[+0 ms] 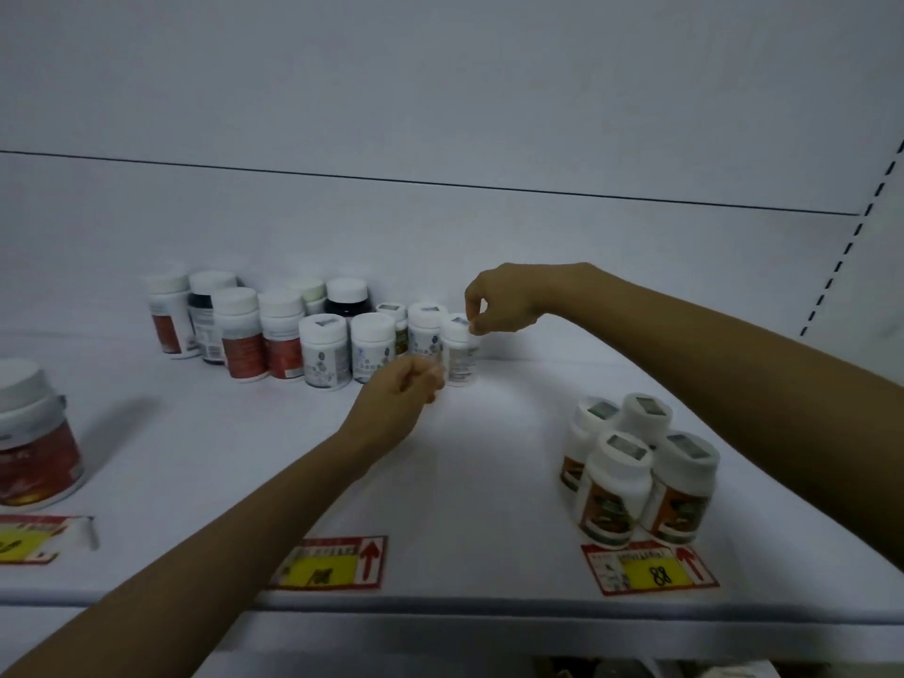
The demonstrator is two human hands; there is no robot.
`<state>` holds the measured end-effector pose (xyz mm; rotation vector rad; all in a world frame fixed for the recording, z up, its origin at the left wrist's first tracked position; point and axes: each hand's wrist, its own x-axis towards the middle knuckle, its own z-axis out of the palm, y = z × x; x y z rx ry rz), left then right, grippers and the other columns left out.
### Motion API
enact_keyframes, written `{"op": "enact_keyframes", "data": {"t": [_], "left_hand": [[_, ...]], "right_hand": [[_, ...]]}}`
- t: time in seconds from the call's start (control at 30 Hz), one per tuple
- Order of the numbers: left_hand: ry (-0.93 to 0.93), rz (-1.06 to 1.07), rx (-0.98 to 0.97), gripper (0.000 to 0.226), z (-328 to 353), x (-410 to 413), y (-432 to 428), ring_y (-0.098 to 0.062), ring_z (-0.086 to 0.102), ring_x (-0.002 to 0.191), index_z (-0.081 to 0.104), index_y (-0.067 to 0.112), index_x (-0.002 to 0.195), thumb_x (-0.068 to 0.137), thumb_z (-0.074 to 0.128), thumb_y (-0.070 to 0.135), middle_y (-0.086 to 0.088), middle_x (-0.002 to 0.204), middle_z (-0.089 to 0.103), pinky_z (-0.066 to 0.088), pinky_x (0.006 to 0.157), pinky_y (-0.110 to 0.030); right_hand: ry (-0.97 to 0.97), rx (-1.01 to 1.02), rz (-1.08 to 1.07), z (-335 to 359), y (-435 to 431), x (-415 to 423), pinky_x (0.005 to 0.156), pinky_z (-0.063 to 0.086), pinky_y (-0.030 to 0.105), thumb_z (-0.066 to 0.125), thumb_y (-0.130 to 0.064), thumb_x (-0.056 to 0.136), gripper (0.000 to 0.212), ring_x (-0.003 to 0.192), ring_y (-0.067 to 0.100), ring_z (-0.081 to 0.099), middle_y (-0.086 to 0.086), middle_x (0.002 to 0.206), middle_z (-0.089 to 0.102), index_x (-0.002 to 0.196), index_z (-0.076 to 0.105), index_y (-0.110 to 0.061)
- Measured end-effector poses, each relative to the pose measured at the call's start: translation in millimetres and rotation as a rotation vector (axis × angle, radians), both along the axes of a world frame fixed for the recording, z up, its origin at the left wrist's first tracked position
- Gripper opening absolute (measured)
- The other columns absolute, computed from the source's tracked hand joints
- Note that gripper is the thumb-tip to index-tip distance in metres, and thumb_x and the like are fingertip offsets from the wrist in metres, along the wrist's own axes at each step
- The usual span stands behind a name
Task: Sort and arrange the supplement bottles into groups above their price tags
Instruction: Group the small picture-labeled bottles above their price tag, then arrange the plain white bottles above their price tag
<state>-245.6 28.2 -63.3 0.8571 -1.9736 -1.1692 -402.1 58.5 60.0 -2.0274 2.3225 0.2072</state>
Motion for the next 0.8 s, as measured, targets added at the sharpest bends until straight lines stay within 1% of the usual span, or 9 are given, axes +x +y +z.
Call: {"op": "enact_keyframes", "data": {"t": [0.07,0.13,0.23,0.3,0.47,0.57,0.63,0.73,0.8], "left_hand": [[-0.027,-0.040,0.024,0.018,-5.0,14.8,-17.6,-0.016,0.062,0.097,0.058,0.018,0.104,0.095,0.048,0.030,-0.001,0.105,0.065,0.047,0.076,-0.020],[-0.041,-0.078,0.046,0.019,-12.7,25.5,-29.6,-0.015,0.062,0.098,0.056,0.021,0.108,0.092,0.053,0.030,0.000,0.106,0.064,0.049,0.079,-0.022],[-0.006,-0.064,0.031,0.023,-23.8,32.4,-38.0,-0.016,0.063,0.097,0.055,0.022,0.110,0.089,0.057,0.031,-0.003,0.107,0.065,0.052,0.086,-0.030],[-0.014,-0.087,0.001,0.023,-26.5,31.9,-39.4,-0.016,0.064,0.094,0.056,0.021,0.109,0.090,0.056,0.032,-0.003,0.105,0.066,0.052,0.083,-0.027],[0.002,-0.084,-0.042,0.027,-28.0,32.3,-42.0,-0.009,0.061,0.090,0.056,0.020,0.114,0.090,0.056,0.032,0.002,0.104,0.064,0.045,0.071,-0.011],[0.016,-0.069,-0.056,0.038,-26.9,32.8,-39.4,-0.007,0.057,0.093,0.052,0.016,0.121,0.087,0.061,0.030,0.002,0.112,0.060,0.041,0.068,-0.007],[0.020,-0.070,-0.074,0.048,-25.6,33.8,-36.0,-0.010,0.054,0.102,0.048,0.016,0.126,0.084,0.066,0.030,-0.001,0.125,0.056,0.042,0.076,-0.011],[0.008,-0.116,-0.089,0.060,-17.4,36.5,-29.8,-0.012,0.046,0.117,0.041,0.017,0.132,0.081,0.069,0.030,-0.001,0.138,0.045,0.039,0.090,-0.021],[0.009,-0.215,-0.067,0.059,-8.8,41.1,-20.3,-0.008,0.047,0.116,0.039,0.020,0.131,0.080,0.069,0.026,0.000,0.137,0.046,0.040,0.089,-0.018]], "right_hand": [[0.067,-0.007,-0.025,-6.6,-20.4,6.6,0.069,0.050,0.032,0.049,-0.035,0.095,0.041,0.087,0.025,0.062,0.013,0.116,0.061,0.126,0.053,-0.008],[0.106,-0.020,-0.073,-13.6,-36.4,11.7,0.070,0.049,0.033,0.047,-0.040,0.096,0.048,0.087,0.026,0.061,0.016,0.123,0.059,0.130,0.049,-0.006],[0.075,-0.012,-0.177,-25.6,-53.2,13.8,0.057,0.049,0.028,0.045,-0.044,0.095,0.052,0.079,0.025,0.059,0.015,0.114,0.058,0.128,0.047,-0.004],[0.043,-0.006,-0.228,-31.3,-60.3,13.6,0.051,0.048,0.027,0.050,-0.045,0.093,0.050,0.076,0.025,0.060,0.014,0.104,0.058,0.121,0.048,-0.004],[-0.090,0.014,-0.297,-32.6,-64.5,16.0,0.070,0.058,0.036,0.059,-0.030,0.090,0.046,0.091,0.032,0.066,0.020,0.115,0.059,0.125,0.044,-0.005],[-0.187,0.057,-0.273,-28.6,-53.5,21.5,0.067,0.057,0.033,0.063,-0.020,0.087,0.048,0.097,0.030,0.061,0.017,0.125,0.052,0.128,0.039,-0.012],[-0.260,0.066,-0.226,-25.8,-40.3,27.1,0.072,0.058,0.034,0.066,-0.013,0.084,0.048,0.104,0.030,0.058,0.012,0.129,0.048,0.126,0.042,-0.015],[-0.416,0.043,-0.110,-16.8,-16.7,39.4,0.077,0.057,0.032,0.067,-0.006,0.081,0.038,0.108,0.026,0.056,0.006,0.128,0.049,0.113,0.051,-0.021],[-0.545,0.033,-0.024,-5.8,1.2,50.8,0.079,0.056,0.029,0.067,-0.004,0.081,0.035,0.110,0.023,0.056,0.003,0.126,0.052,0.102,0.054,-0.028]]}}
